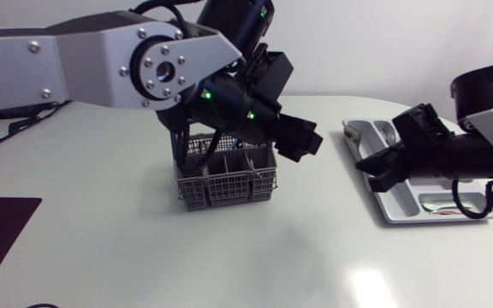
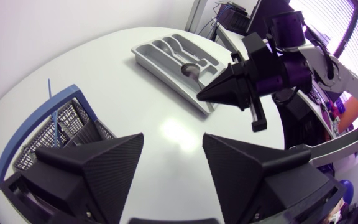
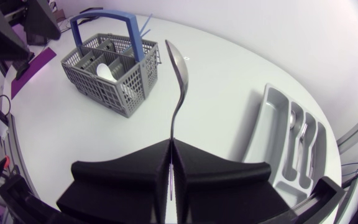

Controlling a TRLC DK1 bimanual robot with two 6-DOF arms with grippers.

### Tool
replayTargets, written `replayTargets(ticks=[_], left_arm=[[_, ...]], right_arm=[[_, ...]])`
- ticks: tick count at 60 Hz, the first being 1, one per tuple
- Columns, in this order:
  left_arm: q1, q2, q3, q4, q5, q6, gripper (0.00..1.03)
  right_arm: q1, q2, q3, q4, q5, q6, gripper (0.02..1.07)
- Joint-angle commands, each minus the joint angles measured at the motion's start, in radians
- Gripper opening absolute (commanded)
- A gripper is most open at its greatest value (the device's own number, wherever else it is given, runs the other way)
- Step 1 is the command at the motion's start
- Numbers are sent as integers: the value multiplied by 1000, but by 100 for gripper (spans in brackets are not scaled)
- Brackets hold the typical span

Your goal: Unload the cutlery basket into the drawer organizer.

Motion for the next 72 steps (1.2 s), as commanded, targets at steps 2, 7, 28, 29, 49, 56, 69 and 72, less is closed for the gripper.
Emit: replayTargets(ticks=[2, 7, 28, 29, 49, 56, 69, 72], left_arm=[[21, -38, -31, -15, -23, 63, 69], [27, -46, -47, -25, -46, 90, 69], [30, -48, -120, -41, -135, 202, 69], [30, -49, -124, -43, -140, 207, 69], [82, -120, -197, -43, -146, 237, 69], [82, -136, -214, -41, -168, 248, 69], [82, -169, -242, -40, -168, 254, 69], [88, -178, -252, -38, -168, 257, 69]], right_arm=[[-121, 7, -8, -58, -55, -200, 9], [-211, 36, -6, -89, -79, -336, 9], [-582, 306, 146, -262, -120, -953, 9], [-596, 323, 161, -271, -120, -974, 9], [-756, 593, 342, -294, -21, -1332, 9], [-769, 623, 323, -196, 24, -1392, 9], [-769, 663, 319, -116, 117, -1459, 10], [-768, 669, 294, -55, 142, -1484, 10]])
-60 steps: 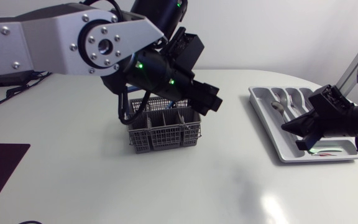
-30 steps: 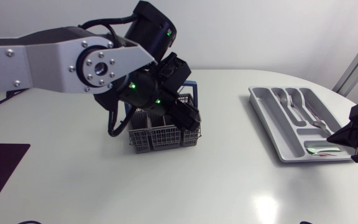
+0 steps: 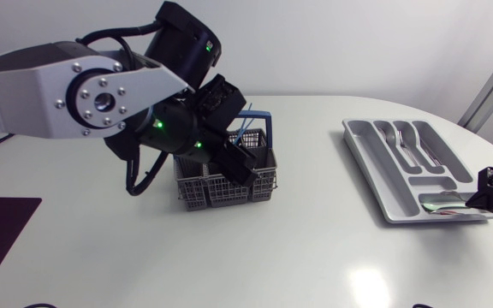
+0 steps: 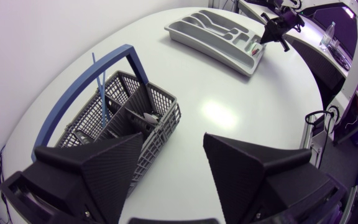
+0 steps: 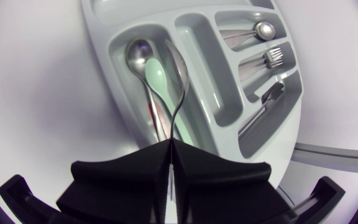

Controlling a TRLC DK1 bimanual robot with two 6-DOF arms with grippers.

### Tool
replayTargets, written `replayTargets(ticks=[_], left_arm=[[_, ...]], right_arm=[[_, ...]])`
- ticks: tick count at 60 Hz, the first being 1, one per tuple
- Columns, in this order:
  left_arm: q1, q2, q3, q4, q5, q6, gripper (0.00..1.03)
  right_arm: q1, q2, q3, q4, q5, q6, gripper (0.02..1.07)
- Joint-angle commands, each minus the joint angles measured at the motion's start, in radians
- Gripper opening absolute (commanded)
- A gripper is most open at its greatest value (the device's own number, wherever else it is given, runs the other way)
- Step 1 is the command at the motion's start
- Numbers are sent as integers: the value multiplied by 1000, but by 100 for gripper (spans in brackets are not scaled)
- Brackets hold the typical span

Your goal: Unload the cutlery basket into the drawer organizer.

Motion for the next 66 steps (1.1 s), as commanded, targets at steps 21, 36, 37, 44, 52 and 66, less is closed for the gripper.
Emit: replayTargets(ticks=[21, 36, 37, 44, 52, 66], left_arm=[[24, -82, -84, 4, -10, 42, 69], [50, -117, -119, 5, -10, 56, 70], [55, -123, -122, 7, -10, 56, 70], [104, -159, -141, 13, -10, 53, 70], [156, -211, -190, 28, -3, 53, 70], [146, -239, -264, 85, -3, 85, 74]], right_arm=[[5, -7, -93, 113, 34, -196, 25], [29, -90, -110, 271, -63, -21, 79], [34, -99, -113, 268, -63, -5, 85], [97, -190, -151, 222, -63, 133, 100], [226, -328, -224, 172, -86, 341, 100], [549, -506, -329, 159, -65, 722, 95]])
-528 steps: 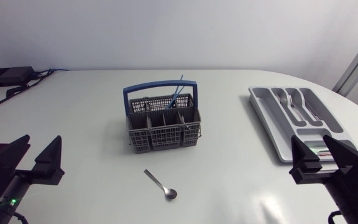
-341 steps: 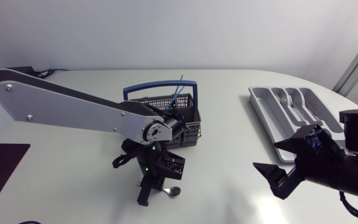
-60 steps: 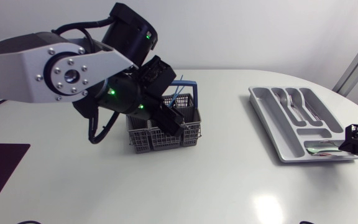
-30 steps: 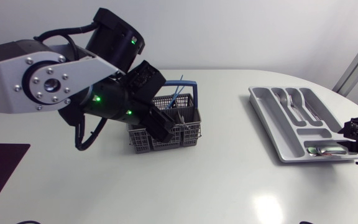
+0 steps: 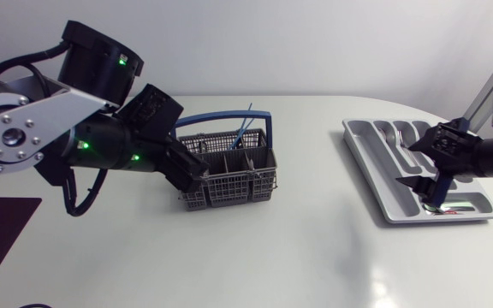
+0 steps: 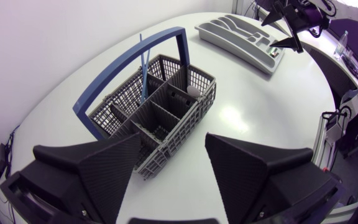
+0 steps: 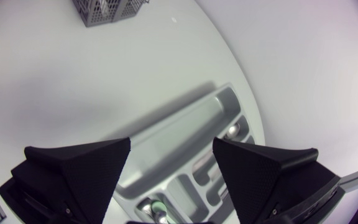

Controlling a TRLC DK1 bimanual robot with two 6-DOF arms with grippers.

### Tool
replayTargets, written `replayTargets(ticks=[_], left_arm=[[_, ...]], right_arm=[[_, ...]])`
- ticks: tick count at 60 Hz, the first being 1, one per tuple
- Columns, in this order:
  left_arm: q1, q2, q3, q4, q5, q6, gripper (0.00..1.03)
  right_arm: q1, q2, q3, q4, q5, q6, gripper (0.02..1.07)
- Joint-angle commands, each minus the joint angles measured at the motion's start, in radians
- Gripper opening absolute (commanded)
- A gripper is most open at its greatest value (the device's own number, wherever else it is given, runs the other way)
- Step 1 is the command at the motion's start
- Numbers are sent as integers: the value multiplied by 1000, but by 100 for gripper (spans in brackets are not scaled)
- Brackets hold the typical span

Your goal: Unload the cutlery basket into the drawer organizer.

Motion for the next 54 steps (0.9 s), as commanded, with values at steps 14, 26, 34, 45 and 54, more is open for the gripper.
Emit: replayTargets(ticks=[14, 26, 34, 45, 54], left_arm=[[-28, 13, -28, 38, -1, 58, 74], [-19, 13, -93, 94, -1, 77, 74], [-11, 13, -129, 133, -1, 92, 74], [-5, -16, -206, 206, -1, 143, 74], [-8, -67, -275, 291, 2, 206, 74]], right_arm=[[423, -53, 49, -140, 73, 645, 93], [607, 43, 213, -261, 91, 905, 88], [677, 157, 348, -327, 90, 1044, 88], [760, 306, 505, -382, 84, 1173, 78], [780, 422, 606, -397, 84, 1262, 64]])
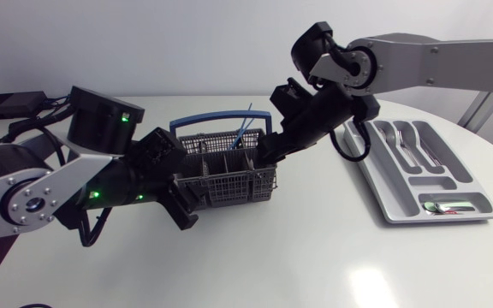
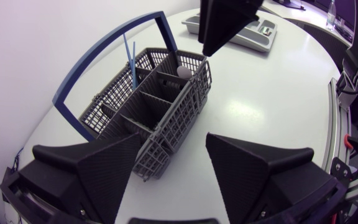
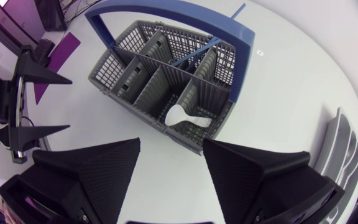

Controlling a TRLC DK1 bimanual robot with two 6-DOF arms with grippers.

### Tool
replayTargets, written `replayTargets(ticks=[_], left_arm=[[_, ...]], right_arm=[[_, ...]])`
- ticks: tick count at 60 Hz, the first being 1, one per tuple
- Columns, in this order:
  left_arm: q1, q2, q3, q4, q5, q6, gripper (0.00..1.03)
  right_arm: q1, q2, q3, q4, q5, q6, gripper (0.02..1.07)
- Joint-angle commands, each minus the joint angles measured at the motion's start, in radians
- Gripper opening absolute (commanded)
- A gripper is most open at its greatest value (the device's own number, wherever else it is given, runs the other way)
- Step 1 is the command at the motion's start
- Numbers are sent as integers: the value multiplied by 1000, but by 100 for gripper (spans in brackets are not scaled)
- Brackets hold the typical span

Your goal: Unload the cutlery basket into the drawer organizer.

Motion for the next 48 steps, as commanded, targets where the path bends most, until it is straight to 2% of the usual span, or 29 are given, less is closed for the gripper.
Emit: replayTargets(ticks=[1, 7, 17, 23, 28, 39, 48], left_arm=[[4, -30, -34, 26, 11, 55, 74], [9, -33, -42, 33, 59, 68, 74], [16, -24, -46, 62, 95, 74, 74], [29, -13, -46, 69, 106, 74, 74], [30, -13, -54, 75, 106, 74, 74], [30, -14, -69, 90, 106, 77, 74], [21, -16, -80, 105, 106, 77, 74]], right_arm=[[12, 58, 50, -21, 0, 74, 63], [27, 101, 85, -15, 2, 125, 55], [59, 148, 113, 2, 12, 170, 52], [81, 177, 125, 8, 65, 186, 45], [82, 190, 130, 10, 82, 197, 39], [81, 199, 120, 25, 123, 200, 18], [84, 205, 111, 44, 126, 200, 10]])
